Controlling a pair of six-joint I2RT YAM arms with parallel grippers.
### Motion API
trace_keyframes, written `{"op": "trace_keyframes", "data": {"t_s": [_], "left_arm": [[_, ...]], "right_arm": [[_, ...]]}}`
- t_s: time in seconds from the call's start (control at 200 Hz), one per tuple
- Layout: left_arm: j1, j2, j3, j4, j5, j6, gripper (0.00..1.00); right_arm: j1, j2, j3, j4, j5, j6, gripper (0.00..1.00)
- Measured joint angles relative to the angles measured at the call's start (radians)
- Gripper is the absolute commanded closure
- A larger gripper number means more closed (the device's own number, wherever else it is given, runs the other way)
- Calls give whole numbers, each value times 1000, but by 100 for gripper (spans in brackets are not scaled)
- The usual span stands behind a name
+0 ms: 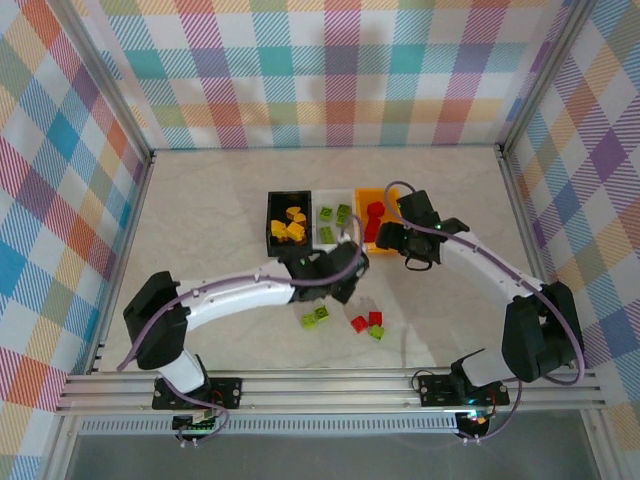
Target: Sort the legos into containers by color
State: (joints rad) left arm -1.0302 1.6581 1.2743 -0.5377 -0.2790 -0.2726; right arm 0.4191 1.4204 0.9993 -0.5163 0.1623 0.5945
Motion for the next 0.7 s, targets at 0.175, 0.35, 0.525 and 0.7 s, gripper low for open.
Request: {"op": "trace_keyframes", "data": {"t_s": [0.175, 0.35, 0.525, 0.7], "left_arm": [[142, 181, 251, 23, 63, -34, 71], [187, 395, 540, 8, 97, -50, 70], [214, 579, 793, -58, 133, -75, 66], [237, 723, 1019, -136, 162, -103, 45]], "right_arm": [[0, -57, -56, 0, -15, 23, 20], [0, -124, -111, -2, -25, 38, 20], [0, -203, -161, -7, -42, 46, 20], [0, -254, -211, 0, -97, 44, 20]]}}
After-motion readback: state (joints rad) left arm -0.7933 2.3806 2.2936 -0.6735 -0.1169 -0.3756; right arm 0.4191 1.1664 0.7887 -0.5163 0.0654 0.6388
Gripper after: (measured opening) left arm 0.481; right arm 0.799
